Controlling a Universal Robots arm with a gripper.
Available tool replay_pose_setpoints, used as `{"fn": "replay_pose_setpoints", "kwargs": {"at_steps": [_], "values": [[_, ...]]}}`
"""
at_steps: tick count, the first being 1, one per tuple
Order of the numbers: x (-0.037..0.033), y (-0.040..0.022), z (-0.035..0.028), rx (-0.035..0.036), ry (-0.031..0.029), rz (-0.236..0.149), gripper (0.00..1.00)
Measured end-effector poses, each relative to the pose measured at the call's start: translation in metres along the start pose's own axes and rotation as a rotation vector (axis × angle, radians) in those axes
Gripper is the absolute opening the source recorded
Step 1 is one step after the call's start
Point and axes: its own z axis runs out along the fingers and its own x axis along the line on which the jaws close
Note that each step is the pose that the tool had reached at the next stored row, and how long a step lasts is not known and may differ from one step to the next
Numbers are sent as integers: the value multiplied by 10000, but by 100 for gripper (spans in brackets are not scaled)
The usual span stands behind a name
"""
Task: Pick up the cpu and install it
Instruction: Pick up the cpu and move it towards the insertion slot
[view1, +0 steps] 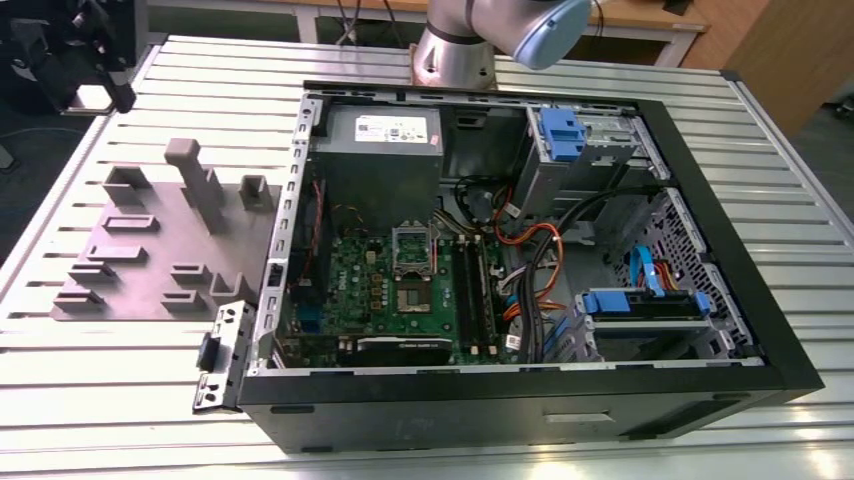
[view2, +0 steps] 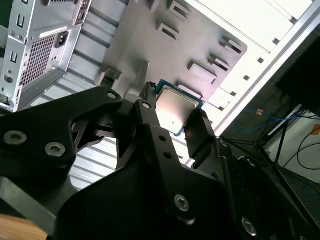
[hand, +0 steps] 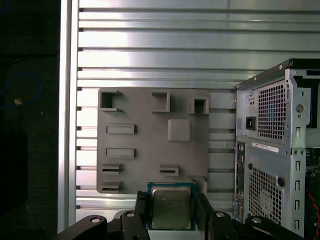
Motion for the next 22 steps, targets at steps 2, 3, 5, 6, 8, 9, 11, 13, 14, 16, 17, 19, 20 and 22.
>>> {"fn": "replay_pose_setpoints", "kwargs": {"at_steps": [2, 3, 5, 6, 8, 9, 11, 13, 14, 16, 17, 19, 20, 22], "values": [[-21, 0, 0, 0, 0, 0, 47], [-30, 0, 0, 0, 0, 0, 47], [-49, 0, -1, 0, 0, 0, 47], [-60, 0, -1, 0, 0, 0, 47], [-80, 0, -1, 0, 0, 0, 47], [-90, 0, -1, 0, 0, 0, 47], [-110, 0, -1, 0, 0, 0, 47], [-131, 0, -2, 0, 0, 0, 47], [-140, 0, -2, 0, 0, 0, 47], [-160, 0, -2, 0, 0, 0, 47], [-171, 0, -2, 1, 0, 0, 47], [-193, 0, -2, 0, 0, 0, 47], [-204, 0, -2, 1, 0, 0, 47], [-279, 0, -3, 1, 0, 0, 47]]}}
